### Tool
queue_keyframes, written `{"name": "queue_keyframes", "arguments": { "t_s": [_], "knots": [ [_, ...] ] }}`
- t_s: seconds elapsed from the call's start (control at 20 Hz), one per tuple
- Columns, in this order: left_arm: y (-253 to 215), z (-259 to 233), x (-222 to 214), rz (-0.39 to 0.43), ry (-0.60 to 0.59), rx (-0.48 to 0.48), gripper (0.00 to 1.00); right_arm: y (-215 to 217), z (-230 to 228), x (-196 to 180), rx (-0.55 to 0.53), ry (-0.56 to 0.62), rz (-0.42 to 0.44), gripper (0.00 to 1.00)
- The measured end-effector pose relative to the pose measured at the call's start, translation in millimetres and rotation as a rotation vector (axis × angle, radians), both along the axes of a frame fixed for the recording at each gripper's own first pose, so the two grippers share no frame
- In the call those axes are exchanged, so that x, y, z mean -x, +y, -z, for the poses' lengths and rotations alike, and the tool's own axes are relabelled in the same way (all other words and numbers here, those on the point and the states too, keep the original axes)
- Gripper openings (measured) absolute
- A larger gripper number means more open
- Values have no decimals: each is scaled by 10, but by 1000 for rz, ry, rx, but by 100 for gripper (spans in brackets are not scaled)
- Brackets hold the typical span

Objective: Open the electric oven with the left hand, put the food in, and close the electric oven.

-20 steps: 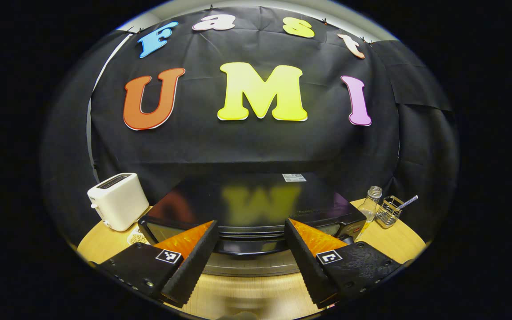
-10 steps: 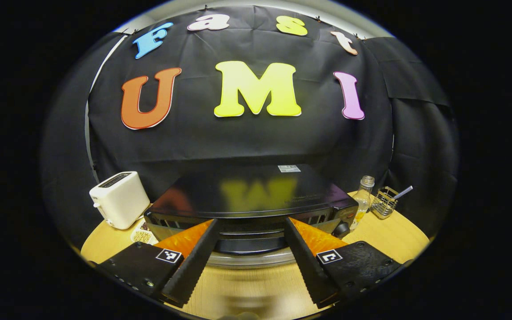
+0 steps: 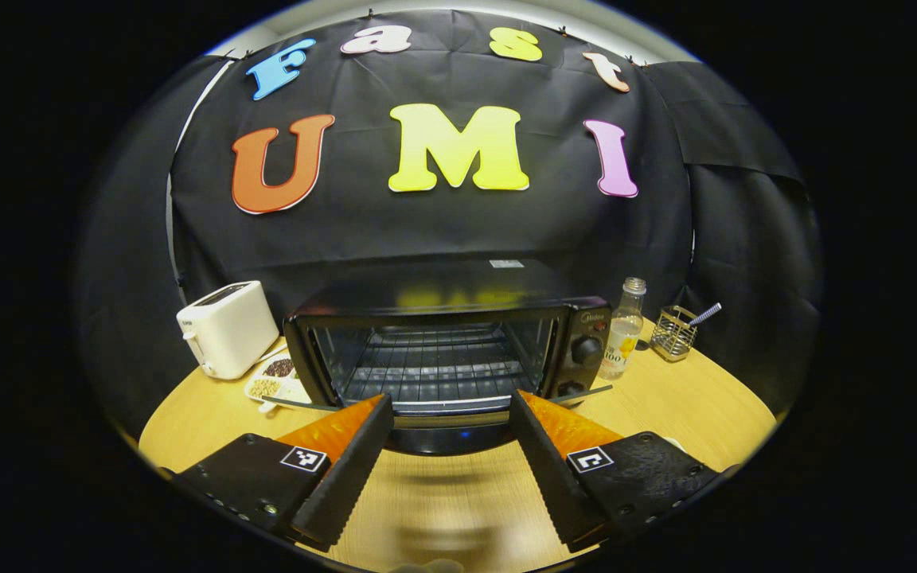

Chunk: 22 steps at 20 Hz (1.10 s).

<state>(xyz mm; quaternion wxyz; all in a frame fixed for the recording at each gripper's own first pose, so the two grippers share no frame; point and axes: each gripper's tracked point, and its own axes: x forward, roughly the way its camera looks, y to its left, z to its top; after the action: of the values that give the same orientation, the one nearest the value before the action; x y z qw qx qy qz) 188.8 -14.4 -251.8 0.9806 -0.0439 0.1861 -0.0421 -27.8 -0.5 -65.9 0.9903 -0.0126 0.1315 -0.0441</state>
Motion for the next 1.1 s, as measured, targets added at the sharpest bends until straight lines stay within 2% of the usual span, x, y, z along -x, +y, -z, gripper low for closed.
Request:
{"name": "queue_keyframes", "arguments": {
  "t_s": [0.2,0.7,0.8,1.1],
  "knots": [
    [-32,167,188,1,27,-4,94,70,71,52,2,10,-14,96],
    [-95,659,521,-25,132,-1,93,50,288,13,2,70,-49,99],
    [-107,756,557,-30,154,5,93,22,303,-29,1,78,-57,96],
    [-137,1018,669,-53,230,23,94,-37,533,-312,-3,133,-102,99]
  ]
}}
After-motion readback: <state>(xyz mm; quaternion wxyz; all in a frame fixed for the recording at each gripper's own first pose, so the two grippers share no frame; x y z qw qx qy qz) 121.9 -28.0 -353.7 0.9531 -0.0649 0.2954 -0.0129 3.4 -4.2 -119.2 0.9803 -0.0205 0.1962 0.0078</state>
